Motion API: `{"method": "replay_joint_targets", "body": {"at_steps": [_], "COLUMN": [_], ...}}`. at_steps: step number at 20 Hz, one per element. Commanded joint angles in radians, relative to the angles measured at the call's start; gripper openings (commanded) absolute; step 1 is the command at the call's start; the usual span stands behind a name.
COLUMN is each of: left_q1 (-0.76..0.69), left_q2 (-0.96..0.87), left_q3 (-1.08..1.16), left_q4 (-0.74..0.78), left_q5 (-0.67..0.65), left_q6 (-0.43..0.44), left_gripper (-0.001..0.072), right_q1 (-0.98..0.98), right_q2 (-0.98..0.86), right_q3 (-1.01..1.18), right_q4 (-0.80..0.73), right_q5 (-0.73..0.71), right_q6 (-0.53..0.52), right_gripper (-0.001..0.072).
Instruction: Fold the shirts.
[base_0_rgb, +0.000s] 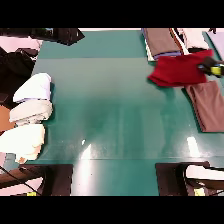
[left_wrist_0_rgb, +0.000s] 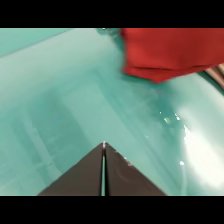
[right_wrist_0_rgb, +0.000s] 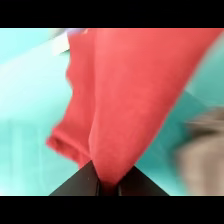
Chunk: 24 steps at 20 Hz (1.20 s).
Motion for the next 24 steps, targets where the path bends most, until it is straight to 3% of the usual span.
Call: {"method": "replay_joint_targets", "body": {"at_steps": [1, 8, 12, 18, 24], "left_q1": [-0.005, -0.005, -0.005, -0.005, -0.005], "left_q2": [-0.001, -0.001, -0.001, -0.001, -0.001], "left_q3": [0.000, 0.000, 0.000, 0.000, 0.000], "left_q4": [-0.006, -0.007, -0.006, 0.008, 0.008], "left_q5": [0.015, 0.012, -0.017, -0.037, -0.039], "left_q6": [-0.010, -0.027, -0.023, -0.022, -0.003], "left_gripper": [0.0024, 0.0024, 0.0024, 0.0024, 0.0024], "right_q1": [-0.168, -0.163, -0.179, -0.193, -0.280], "right_q2": [0.019, 0.019, 0.052, 0.219, 0.452], "right_q3": [-0.006, 0.195, 0.239, 0.045, -0.293], "right_q4": [-0.009, -0.013, -0.056, -0.152, -0.172], "right_q5": [0.015, -0.002, 0.000, 0.010, 0.046], "right_q6": [0.000, -0.007, 0.059, 0.089, 0.126], "right_gripper": [0.0019, 0.0019, 0.0018, 0.0019, 0.0019]}}
